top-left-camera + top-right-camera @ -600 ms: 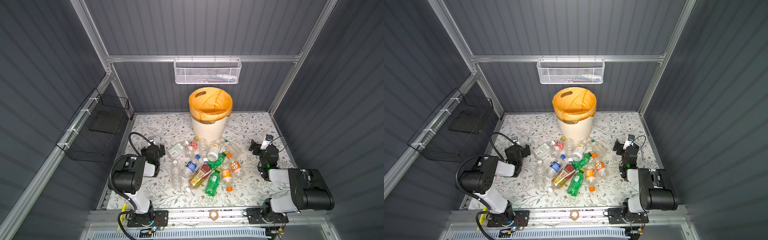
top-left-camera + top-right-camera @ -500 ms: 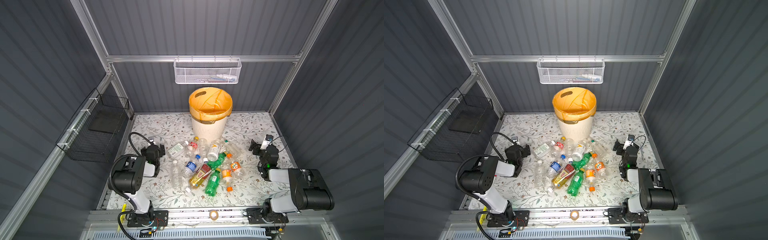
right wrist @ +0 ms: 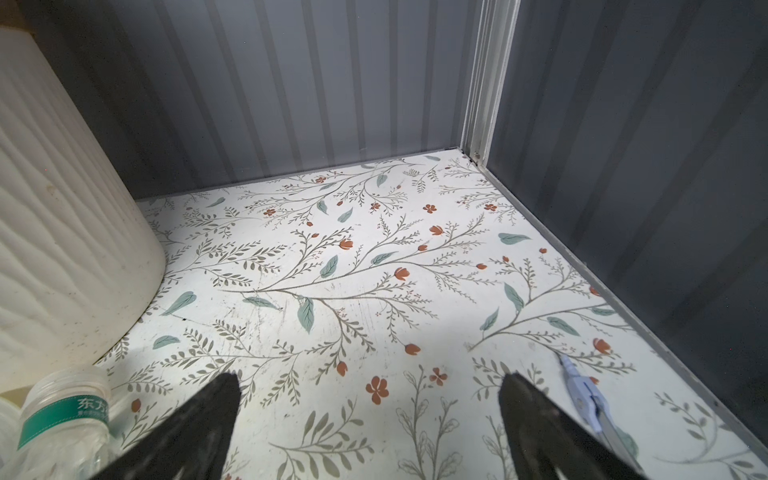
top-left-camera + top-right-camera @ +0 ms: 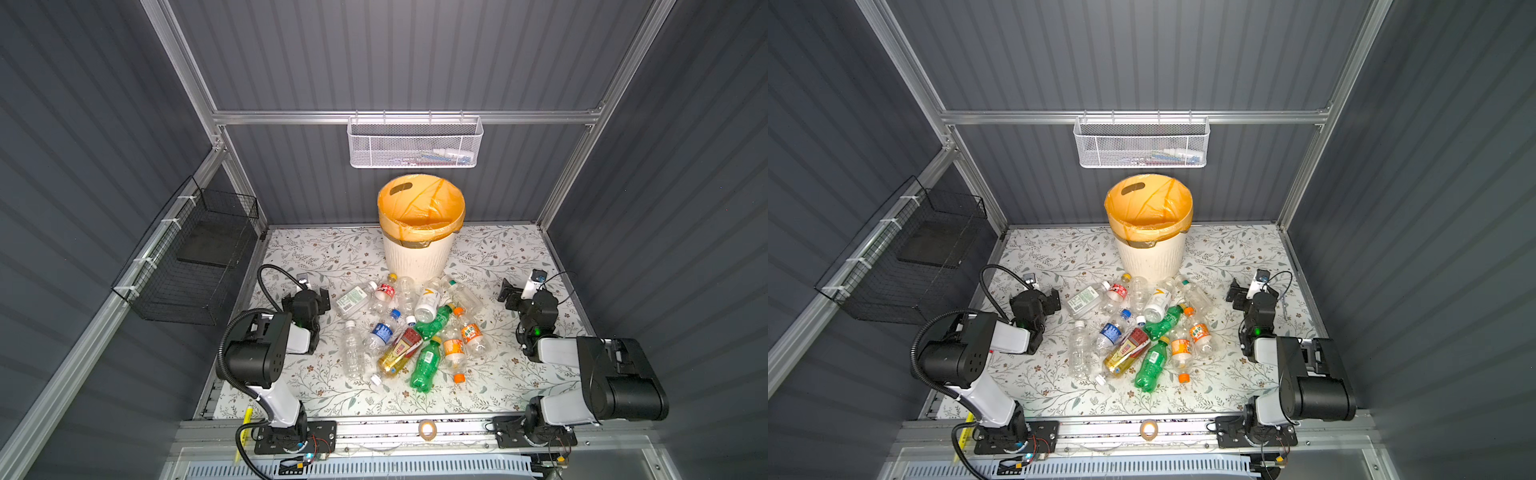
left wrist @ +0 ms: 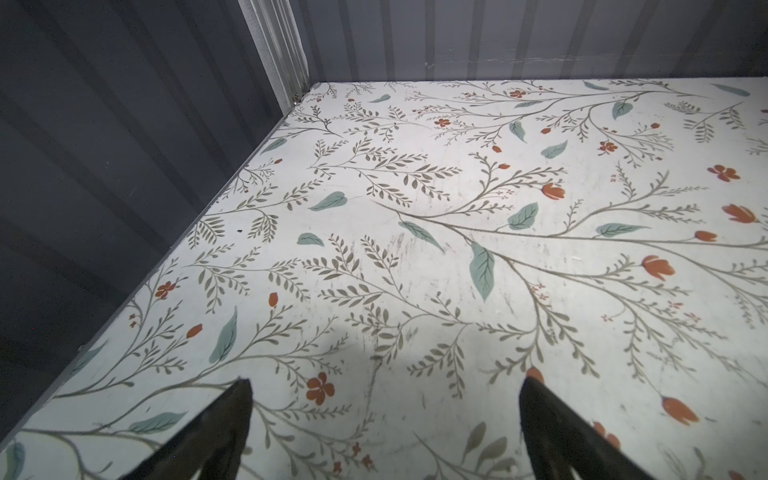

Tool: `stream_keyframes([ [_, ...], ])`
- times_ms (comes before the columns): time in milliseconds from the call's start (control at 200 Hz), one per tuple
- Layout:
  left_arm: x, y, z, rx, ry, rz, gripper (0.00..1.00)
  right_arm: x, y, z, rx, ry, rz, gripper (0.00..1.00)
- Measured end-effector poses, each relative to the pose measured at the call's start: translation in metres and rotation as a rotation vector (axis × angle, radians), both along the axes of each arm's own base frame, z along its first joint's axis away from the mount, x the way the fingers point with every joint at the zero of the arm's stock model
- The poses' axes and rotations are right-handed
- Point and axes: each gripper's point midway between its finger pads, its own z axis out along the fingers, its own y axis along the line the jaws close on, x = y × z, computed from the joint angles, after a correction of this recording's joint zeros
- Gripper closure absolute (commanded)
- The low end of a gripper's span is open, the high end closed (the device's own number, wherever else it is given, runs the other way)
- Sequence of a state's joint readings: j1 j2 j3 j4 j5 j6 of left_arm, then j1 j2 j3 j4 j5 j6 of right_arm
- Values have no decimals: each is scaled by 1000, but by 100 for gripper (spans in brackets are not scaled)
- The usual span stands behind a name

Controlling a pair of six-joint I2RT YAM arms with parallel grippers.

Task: Throw the plastic bottles in the bin
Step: 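Move both grippers from rest toward the bottle pile, then close the right gripper around the orange-cap bottle's body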

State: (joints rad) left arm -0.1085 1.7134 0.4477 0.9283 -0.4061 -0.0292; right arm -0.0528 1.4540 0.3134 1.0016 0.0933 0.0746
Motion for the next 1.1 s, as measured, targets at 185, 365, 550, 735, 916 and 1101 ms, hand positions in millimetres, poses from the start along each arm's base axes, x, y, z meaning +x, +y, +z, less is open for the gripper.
stream_keyframes([
  [185, 0, 0, 0, 0, 0, 0, 0, 0, 0, 0, 3, 0, 3, 5],
  [365, 0, 0, 0, 1, 0, 0, 8, 0, 1, -1, 7, 4, 9, 17],
  [550, 3, 2, 31, 2, 22, 14, 10, 10, -4, 34, 24, 60, -24, 20],
  [735, 24, -7, 145, -81, -113, 15, 11, 21, 6, 106, 127, 63, -29, 19],
  [916, 4, -32, 176, -159, -72, -65, 7, -10, 62, 64, 206, 329, 132, 19],
  [1101, -31, -50, 142, -229, 93, -127, 5, -58, 105, 16, 287, 580, 263, 21],
])
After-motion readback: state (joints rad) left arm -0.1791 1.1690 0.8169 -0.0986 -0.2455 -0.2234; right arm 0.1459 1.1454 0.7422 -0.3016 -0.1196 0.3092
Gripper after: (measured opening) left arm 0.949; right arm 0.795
